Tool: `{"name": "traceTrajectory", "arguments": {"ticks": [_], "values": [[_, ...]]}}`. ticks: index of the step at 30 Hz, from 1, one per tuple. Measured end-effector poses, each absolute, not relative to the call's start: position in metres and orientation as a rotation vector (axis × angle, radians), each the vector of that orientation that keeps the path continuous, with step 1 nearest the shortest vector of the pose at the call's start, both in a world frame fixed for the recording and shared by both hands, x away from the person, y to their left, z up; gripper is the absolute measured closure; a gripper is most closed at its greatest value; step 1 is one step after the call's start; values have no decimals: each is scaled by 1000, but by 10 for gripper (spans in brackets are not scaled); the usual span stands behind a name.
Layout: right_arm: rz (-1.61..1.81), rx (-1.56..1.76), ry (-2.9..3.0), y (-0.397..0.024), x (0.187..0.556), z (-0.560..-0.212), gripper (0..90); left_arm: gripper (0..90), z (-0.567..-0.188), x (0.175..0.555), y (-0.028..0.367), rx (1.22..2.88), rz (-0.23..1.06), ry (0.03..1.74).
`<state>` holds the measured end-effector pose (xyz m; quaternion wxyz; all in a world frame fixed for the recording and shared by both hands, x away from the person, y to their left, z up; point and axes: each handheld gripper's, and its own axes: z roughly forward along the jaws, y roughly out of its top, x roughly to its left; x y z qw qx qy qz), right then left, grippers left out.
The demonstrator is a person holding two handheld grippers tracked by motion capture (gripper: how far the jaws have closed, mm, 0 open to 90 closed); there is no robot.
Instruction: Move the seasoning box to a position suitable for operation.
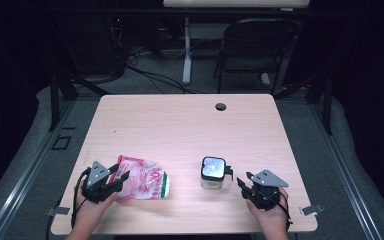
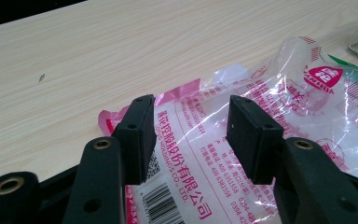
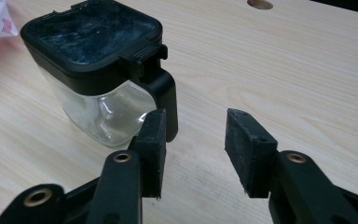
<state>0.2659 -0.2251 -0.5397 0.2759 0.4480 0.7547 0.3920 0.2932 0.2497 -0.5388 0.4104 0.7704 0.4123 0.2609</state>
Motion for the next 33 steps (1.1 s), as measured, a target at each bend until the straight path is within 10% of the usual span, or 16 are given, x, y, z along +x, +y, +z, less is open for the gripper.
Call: {"name": "traceTrajectory", "arguments": {"ticks": [33], "values": [[983,1209,2102,-198,286,-553,649,584,-534,279,251,1927,641,1018]]}}
